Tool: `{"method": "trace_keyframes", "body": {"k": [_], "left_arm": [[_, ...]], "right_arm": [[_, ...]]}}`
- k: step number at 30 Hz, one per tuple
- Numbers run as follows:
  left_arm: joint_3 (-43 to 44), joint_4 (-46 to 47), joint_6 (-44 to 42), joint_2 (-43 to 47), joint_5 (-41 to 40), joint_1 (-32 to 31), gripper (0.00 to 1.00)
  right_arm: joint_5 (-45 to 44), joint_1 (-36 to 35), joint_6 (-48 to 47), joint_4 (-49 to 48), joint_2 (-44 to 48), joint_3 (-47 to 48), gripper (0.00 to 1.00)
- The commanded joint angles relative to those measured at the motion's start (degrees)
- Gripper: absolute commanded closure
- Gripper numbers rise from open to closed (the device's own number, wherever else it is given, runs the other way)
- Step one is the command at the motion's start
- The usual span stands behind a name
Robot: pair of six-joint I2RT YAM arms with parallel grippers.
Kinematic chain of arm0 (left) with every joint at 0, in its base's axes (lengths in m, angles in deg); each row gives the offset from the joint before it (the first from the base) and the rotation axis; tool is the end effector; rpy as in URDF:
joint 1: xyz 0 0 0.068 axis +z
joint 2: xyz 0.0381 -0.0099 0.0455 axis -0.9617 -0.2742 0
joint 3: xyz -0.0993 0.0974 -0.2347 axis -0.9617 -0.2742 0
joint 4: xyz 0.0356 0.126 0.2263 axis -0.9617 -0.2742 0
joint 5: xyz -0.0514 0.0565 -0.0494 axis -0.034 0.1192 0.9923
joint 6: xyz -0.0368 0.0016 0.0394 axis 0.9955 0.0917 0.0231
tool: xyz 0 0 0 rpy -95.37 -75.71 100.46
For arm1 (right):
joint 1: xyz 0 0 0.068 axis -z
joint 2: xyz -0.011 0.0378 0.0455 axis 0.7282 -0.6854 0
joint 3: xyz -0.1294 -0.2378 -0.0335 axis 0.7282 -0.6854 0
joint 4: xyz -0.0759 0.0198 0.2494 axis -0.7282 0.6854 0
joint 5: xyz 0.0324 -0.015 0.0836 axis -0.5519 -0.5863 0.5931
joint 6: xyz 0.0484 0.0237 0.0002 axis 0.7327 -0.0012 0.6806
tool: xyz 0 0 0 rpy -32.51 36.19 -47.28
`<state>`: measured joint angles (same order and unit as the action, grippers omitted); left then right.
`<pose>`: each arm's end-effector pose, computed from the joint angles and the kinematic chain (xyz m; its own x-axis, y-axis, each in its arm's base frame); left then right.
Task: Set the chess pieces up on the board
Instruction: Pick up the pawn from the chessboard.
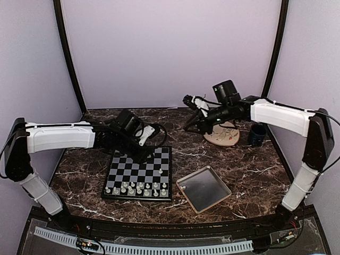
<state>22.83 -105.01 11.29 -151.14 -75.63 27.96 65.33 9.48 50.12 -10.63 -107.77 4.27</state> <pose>0.2306 -0.2431 0.2455 -0.5520 0.4723 -0.6872 0.7125 0.6952 -0.0946 0.3063 0.2575 0.2858 -0.1485 -0.5099 -0.8473 -0.9711 0.2371 0.0275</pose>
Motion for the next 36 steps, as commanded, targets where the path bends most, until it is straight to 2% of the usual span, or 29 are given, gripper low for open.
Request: {"method": "trace_keyframes", "body": {"k": [1,6,11,16,29,36], "left_arm": [[5.3,-3.4,-5.2,-6.3,10.0,0.2,0.73],[11.1,-7.7,-7.7,-14.8,10.2,-0.5,0.71],[14.7,-10.2,-8.8,-19.5,8.9,-0.9,0.7],[15.6,-10.3,-8.8,-21.1,7.8,-1.1,0.7],[17.1,-12.3,-9.1,-22.0,7.3,-1.2,0.91],[15.6,-15.9,-6.5,-17.7,1.4,-1.0,0.94]], "right_arm": [[-3.1,6.3,-4.1,9.2,9.7,-8.6,0.63],[-2.6,11.7,-3.8,8.0,18.7,-22.0,0.63],[-1.0,15.0,-2.4,2.8,22.7,-29.5,0.61],[-0.9,16.2,-2.8,1.7,22.8,-30.4,0.6],[-0.1,16.3,-3.3,1.7,22.2,-30.7,0.6],[0.6,16.3,-3.4,1.8,22.0,-30.6,0.6]]}}
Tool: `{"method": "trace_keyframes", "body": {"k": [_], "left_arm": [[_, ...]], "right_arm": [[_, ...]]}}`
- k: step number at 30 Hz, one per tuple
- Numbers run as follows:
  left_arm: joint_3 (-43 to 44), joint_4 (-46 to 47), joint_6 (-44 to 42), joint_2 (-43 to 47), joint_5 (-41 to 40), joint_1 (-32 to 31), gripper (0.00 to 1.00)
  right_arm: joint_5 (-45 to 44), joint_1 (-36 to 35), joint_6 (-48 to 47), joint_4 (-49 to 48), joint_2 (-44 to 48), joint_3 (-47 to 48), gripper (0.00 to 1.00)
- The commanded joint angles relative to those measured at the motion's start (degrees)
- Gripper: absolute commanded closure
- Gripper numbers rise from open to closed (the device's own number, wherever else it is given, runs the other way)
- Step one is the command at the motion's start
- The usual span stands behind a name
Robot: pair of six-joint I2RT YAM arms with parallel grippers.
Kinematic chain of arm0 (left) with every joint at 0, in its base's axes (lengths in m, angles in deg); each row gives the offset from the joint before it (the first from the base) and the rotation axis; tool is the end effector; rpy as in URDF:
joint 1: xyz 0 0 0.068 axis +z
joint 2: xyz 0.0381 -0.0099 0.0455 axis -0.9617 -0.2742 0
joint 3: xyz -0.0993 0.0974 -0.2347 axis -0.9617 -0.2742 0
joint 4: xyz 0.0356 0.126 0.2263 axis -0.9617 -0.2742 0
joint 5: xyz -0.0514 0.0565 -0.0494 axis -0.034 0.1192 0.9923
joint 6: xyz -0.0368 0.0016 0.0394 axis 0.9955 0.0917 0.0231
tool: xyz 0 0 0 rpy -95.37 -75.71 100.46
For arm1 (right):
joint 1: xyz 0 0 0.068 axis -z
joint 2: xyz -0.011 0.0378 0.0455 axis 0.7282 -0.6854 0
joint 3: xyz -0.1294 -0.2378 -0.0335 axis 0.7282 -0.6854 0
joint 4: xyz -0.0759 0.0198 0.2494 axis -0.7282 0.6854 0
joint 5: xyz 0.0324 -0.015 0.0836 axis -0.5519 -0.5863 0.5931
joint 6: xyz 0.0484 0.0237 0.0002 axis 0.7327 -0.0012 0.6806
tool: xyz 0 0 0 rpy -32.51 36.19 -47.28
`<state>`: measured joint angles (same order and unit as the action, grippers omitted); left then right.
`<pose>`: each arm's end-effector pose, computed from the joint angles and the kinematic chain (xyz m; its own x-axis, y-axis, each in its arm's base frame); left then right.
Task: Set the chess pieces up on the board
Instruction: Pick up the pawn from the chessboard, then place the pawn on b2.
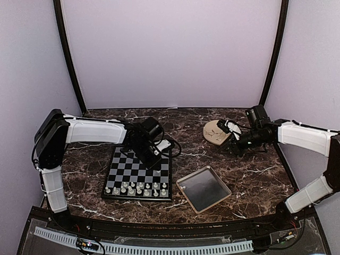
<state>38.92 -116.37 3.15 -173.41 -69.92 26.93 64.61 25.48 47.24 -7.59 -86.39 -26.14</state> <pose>0.2684 -0.2979 0.1835 -0.5533 0.6999 -0.4517 0.8138 0.5700 -0.1137 0.2539 0.1193 0.2307 -0.3980 -0.5383 -0.7428 -0.8675 0.4843 0.1137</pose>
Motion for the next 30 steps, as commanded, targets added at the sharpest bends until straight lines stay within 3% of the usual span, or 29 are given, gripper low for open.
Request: {"method": "trace_keyframes", "body": {"k": [1,15,30], "left_arm": [[-1.2,-5.3,2.7,5.7,-5.2,0.3,0.94],[-17.2,-15.7,21.6,27.0,-10.8,5.4,0.94],[-23.5,-16.5,25.0,28.0,-9.1,6.7,0.93]], "right_arm": [[1.4,0.3,-0.6,-1.3,0.6,-0.1,0.6],[3.3,0.3,-0.8,-1.1,-0.8,0.6,0.61],[3.7,0.3,-1.2,-1.1,-0.8,0.2,0.61]]}}
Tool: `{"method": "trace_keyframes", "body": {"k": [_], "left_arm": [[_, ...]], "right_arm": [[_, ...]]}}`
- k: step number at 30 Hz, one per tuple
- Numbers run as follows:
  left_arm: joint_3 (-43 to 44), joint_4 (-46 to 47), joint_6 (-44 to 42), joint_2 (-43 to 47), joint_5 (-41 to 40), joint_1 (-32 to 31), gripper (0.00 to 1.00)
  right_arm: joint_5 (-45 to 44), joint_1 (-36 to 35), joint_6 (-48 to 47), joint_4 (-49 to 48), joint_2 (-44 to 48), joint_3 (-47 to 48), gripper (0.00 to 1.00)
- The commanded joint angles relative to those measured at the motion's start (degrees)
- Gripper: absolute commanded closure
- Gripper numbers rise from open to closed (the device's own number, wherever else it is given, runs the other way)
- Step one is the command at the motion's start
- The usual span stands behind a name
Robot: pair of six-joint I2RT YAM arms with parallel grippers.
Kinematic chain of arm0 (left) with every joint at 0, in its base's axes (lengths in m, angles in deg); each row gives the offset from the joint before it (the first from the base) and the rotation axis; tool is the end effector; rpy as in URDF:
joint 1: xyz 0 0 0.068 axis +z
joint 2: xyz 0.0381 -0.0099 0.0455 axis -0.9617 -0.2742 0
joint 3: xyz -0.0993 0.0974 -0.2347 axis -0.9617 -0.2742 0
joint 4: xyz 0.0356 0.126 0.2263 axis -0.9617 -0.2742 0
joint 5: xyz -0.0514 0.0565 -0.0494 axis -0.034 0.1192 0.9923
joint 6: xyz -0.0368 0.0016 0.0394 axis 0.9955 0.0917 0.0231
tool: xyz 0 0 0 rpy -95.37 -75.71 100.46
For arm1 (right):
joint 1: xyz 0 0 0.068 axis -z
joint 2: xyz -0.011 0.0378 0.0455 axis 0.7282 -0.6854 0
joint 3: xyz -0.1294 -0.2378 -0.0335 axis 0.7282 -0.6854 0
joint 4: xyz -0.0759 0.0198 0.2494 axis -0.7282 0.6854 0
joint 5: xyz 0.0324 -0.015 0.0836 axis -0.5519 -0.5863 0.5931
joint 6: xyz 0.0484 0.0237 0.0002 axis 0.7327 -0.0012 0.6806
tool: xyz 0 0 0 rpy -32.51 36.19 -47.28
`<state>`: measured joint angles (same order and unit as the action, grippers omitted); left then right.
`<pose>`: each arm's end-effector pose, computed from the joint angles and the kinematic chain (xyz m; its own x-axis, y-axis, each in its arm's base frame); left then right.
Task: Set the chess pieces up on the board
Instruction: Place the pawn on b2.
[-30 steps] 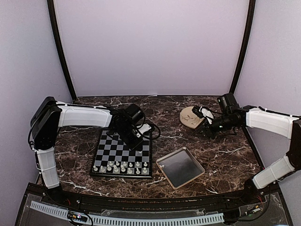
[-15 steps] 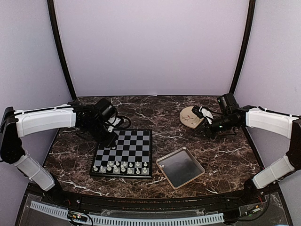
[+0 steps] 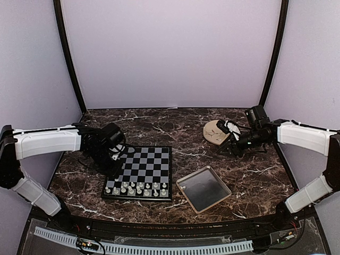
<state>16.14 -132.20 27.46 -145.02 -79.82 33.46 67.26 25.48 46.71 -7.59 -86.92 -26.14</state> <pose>0.1982 -0.1696 0.2145 -0.9089 0.3242 -0.2624 0.3568 0.9301 -0.0867 0.2539 0.1208 0.2290 -0.3908 -0.5313 -0.7517 -0.8818 0.4504 0.1401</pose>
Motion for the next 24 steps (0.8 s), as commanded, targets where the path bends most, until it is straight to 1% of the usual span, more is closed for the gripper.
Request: {"method": "trace_keyframes", "body": {"k": [1,6,14,20,22,24], "left_arm": [[-0.8,-0.4,0.5,-0.8,1.2,0.2,0.93],[-1.3,0.8,-0.1,-2.2,2.6,0.2,0.93],[-1.6,1.1,0.5,-5.2,1.9,0.2,0.92],[-1.5,1.0,0.4,-5.8,2.0,0.2,0.92],[-1.4,0.8,0.5,-5.8,1.9,0.2,0.89],[-1.2,0.2,0.6,-5.8,1.6,0.2,0.83]], "right_arm": [[1.1,0.3,-0.6,-1.1,-0.3,0.1,0.6],[1.0,0.3,-0.9,-1.0,-0.2,0.1,0.61],[1.3,0.3,-1.2,-1.0,-0.7,0.2,0.61],[1.6,0.3,-1.2,-0.8,-1.2,0.2,0.61],[1.7,0.3,-1.3,-0.8,-1.3,0.2,0.61],[1.8,0.3,-1.3,-0.8,-1.3,0.3,0.61]]}}
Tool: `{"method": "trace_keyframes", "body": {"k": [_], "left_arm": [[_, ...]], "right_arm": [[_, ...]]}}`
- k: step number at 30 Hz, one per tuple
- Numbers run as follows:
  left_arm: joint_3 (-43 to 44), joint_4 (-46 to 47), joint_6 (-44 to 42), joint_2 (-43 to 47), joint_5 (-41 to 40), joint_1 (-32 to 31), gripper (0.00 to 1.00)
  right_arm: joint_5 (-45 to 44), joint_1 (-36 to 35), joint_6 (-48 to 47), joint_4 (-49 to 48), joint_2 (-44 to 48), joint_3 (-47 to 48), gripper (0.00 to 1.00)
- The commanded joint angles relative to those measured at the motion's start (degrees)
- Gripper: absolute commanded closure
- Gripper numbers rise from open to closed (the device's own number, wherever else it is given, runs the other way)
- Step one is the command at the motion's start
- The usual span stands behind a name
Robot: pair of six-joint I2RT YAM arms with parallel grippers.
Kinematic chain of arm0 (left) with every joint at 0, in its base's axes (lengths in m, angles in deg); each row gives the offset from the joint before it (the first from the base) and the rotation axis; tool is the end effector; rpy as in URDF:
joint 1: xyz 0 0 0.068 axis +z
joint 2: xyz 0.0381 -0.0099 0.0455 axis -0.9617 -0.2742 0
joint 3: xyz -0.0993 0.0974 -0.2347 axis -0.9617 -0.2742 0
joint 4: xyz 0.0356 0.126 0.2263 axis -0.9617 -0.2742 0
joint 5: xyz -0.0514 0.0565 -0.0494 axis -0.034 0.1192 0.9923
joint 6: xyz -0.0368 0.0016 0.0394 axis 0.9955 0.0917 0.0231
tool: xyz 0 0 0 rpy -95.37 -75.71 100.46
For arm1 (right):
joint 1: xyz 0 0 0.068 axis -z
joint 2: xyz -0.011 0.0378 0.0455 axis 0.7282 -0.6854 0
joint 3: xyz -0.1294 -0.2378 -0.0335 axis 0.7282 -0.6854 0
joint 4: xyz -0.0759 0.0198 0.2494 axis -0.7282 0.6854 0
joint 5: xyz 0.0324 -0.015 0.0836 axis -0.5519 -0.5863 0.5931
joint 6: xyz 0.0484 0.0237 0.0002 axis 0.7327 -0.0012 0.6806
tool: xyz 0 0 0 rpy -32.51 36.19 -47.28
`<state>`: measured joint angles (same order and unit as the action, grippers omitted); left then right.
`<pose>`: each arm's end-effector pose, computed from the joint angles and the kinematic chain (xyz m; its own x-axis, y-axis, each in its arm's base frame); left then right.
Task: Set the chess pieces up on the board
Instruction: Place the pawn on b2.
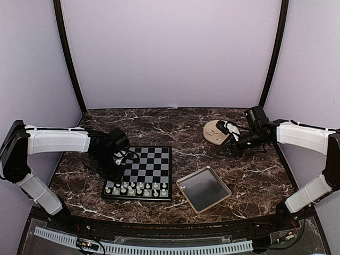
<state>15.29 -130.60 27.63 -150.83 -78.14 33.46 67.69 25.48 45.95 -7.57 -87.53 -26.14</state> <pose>0.2045 -0.1763 0.1863 -0.9262 0.3355 -0.1718 0.3531 0.9318 -0.0844 0.2548 0.1214 0.2263 -0.3859 -0.5378 -0.7496 -0.8872 0.4390 0.1418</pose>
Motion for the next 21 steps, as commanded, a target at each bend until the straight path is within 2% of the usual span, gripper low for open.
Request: {"method": "trace_keyframes", "body": {"k": [1,5,21], "left_arm": [[-0.2,-1.7,0.4,0.2,-0.3,0.2,0.81],[0.4,-2.6,0.0,0.5,-1.1,0.2,0.78],[0.7,-3.5,0.7,-0.3,-2.2,0.2,0.78]], "right_arm": [[1.4,0.3,-0.6,-0.7,-0.8,0.3,0.61],[1.6,0.3,-0.7,-0.6,-0.7,0.3,0.61],[1.7,0.3,-1.0,-0.5,0.0,0.1,0.6]]}}
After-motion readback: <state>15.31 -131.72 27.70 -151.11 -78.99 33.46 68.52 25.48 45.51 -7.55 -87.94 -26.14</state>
